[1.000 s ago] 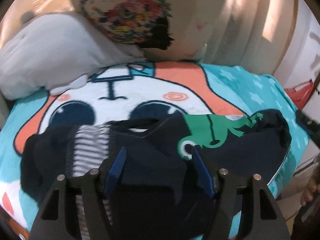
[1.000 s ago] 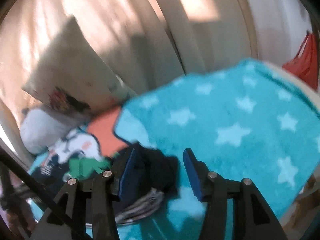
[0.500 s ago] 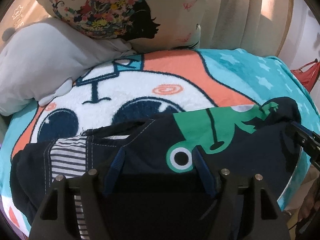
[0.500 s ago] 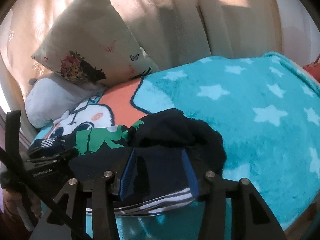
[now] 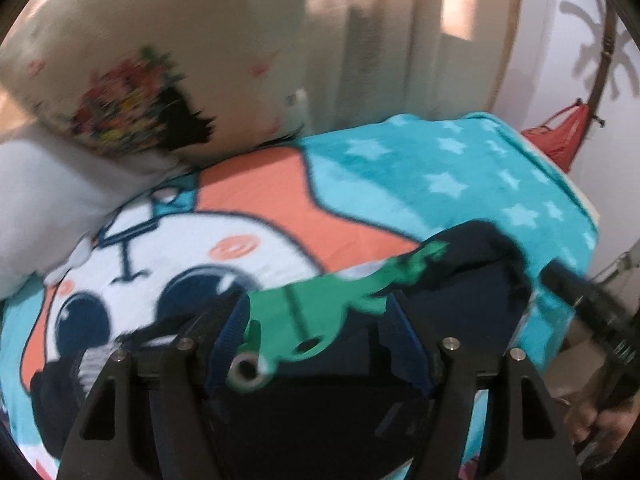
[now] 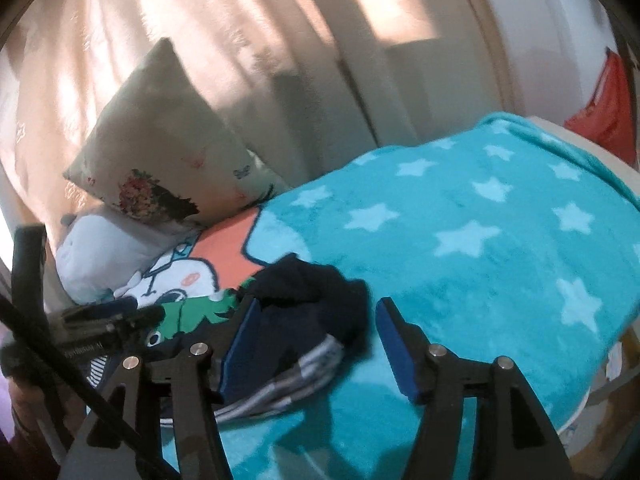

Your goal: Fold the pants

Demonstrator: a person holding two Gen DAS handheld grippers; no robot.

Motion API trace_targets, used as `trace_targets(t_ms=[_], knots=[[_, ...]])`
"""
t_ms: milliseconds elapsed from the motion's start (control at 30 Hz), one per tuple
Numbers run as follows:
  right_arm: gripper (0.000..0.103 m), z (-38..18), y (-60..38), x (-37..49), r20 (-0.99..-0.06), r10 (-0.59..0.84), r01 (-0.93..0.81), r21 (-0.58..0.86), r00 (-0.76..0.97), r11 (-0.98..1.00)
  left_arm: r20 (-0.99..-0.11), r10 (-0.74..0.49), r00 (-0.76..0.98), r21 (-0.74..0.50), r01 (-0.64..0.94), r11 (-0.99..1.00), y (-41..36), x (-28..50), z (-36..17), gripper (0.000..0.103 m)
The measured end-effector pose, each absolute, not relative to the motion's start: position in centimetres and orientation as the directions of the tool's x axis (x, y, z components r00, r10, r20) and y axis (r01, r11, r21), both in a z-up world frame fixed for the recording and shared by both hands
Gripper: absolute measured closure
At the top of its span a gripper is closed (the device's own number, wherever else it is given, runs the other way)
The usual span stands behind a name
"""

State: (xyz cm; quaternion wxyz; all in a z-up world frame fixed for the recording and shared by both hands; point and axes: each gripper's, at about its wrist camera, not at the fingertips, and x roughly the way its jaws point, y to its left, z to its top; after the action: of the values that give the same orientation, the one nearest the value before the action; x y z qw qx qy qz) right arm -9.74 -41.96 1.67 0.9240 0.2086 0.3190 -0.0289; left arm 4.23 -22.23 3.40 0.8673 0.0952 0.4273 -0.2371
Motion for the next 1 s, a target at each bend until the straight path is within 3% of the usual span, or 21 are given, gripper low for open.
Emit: trace_targets(t_ms=[233,500,733,1000], knots=[[0.035,0.0,-43.2,-10.9,-0.614,0.105,0.213,0.422,0.782,0.881,-0.786,-0.413,0.459,-0.069,0.599,0.798,-27.4,6.1,4.6,0.027],[0.033,-1.4,-42.8,-10.2,-0.623,0.146,0.199,0.450,0.769,0.871,-0.837,-0.482,0.259,-0.168,0.717,0.677,-34.1,8.6,1.8,0.025],[0.033,-2.6,-42.1,-9.3,-0.627,0.183,0.180,0.470,0.758,0.864,-0.879,-0.439,0.188,-0.131,0.788,0.601,-38.3,8.9,-1.0,0.025],[0.032,-2.9,-41.4,-8.4,-0.610,0.196,0.162,0.481,0.767,0.861,-0.899,-0.423,0.110,-0.171,0.802,0.572,-39.4,8.9,-3.1,0.026]])
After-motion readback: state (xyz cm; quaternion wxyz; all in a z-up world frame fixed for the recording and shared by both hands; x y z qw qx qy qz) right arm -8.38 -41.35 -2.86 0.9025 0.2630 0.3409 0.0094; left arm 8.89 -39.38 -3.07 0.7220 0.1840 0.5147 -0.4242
